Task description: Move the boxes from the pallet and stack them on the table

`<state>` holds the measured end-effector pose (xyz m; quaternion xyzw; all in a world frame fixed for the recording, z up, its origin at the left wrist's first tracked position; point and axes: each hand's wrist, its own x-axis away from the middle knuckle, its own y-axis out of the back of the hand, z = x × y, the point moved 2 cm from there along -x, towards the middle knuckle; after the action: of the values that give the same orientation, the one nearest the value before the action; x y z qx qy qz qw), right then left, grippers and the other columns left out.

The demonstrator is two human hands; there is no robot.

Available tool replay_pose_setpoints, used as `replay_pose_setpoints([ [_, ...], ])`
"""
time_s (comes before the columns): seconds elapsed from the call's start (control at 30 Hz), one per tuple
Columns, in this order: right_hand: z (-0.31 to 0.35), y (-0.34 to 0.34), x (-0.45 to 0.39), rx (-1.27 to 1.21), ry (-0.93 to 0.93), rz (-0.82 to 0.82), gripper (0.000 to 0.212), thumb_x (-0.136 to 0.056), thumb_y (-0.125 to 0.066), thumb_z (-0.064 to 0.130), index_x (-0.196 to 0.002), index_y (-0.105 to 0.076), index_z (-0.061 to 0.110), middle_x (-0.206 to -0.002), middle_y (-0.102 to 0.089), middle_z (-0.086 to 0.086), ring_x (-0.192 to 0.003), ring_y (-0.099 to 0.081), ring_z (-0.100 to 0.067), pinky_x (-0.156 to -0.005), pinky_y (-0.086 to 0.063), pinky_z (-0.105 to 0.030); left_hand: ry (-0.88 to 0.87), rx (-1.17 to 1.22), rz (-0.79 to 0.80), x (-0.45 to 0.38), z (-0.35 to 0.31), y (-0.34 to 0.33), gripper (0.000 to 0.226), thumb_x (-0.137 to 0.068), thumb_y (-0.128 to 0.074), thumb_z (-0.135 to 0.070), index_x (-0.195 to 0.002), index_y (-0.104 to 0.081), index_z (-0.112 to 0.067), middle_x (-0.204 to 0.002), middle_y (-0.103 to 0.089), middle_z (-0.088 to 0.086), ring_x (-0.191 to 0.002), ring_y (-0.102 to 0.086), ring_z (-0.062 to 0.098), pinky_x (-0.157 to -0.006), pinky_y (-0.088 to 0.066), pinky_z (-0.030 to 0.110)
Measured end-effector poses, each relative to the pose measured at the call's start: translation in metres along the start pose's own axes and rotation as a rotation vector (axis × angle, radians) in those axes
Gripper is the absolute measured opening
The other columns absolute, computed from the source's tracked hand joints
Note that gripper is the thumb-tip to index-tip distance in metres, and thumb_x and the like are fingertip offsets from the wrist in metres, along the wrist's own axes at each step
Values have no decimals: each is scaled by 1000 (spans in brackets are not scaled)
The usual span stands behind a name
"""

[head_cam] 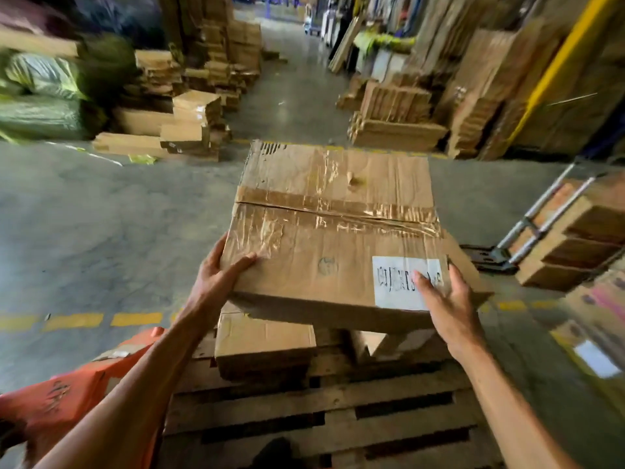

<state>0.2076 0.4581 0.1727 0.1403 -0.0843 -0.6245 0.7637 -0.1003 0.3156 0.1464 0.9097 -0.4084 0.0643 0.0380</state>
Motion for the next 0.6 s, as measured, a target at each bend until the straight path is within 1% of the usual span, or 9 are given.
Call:
replay_pose_setpoints([
  [0.07,40,58,52,7,111,-107,24,-84,-69,32,-105,-59,26,-102,-70,2,-92,-68,-10,-78,-55,-30,-111,77,64,48,-43,-16,60,-80,-72,-30,-135,-49,-30,-119,-63,-2,-105,-62,15,-78,-52,26],
  [0.17,96,143,133,-6,227,-229,17,-87,-67,22,-102,-60,26,-96,-68,10,-82,-65,7,-68,-50,-12,-232,163,221,121,-100,-48,56,-75,-76,-31,-127,-56,-33,-111,-68,-8,-104,-63,15,-87,-52,34],
  [0.27,140,225,218,41,295,-394,26,-87,-66,25,-112,-61,22,-101,-70,9,-89,-66,1,-77,-51,-20,-315,248,338,192,-144,-86,34,-75,-75,-26,-100,-62,-44,-85,-72,-23,-90,-64,8,-84,-51,31],
  [0.33,158,278,277,63,343,-504,25,-87,-67,24,-111,-62,24,-104,-71,7,-94,-67,-5,-81,-51,-25,-366,317,446,241,-170,-117,43,-79,-72,-21,-113,-58,-43,-93,-69,-21,-87,-65,4,-75,-52,23],
  [0.4,176,324,334,100,378,-626,23,-86,-68,22,-108,-61,24,-103,-70,5,-94,-67,-7,-82,-50,-27,-386,379,571,290,-192,-149,54,-82,-69,-18,-131,-52,-32,-103,-67,-14,-89,-67,4,-69,-53,17],
  [0.43,184,343,359,118,388,-673,22,-86,-68,21,-107,-61,23,-102,-70,5,-91,-66,-5,-82,-50,-27,-395,398,628,310,-200,-162,58,-81,-70,-18,-134,-50,-28,-106,-67,-11,-91,-67,5,-69,-54,15],
  [0.5,197,385,415,155,401,-771,22,-86,-68,23,-107,-62,21,-99,-70,8,-87,-66,0,-81,-48,-26,-418,423,774,357,-215,-195,61,-75,-73,-23,-132,-52,-25,-109,-68,-7,-95,-67,8,-73,-54,17],
  [0.53,201,405,442,175,388,-817,26,-85,-69,27,-109,-62,20,-101,-70,7,-91,-66,0,-83,-48,-28,-427,423,848,380,-221,-212,62,-72,-72,-25,-132,-53,-23,-113,-68,-3,-99,-67,11,-77,-54,21],
  [0.6,205,435,490,215,365,-901,46,-78,-72,44,-116,-61,21,-110,-70,6,-103,-65,-8,-91,-48,-32,-424,440,963,419,-228,-245,66,-70,-72,-25,-133,-53,-19,-121,-67,4,-106,-66,19,-83,-52,28],
])
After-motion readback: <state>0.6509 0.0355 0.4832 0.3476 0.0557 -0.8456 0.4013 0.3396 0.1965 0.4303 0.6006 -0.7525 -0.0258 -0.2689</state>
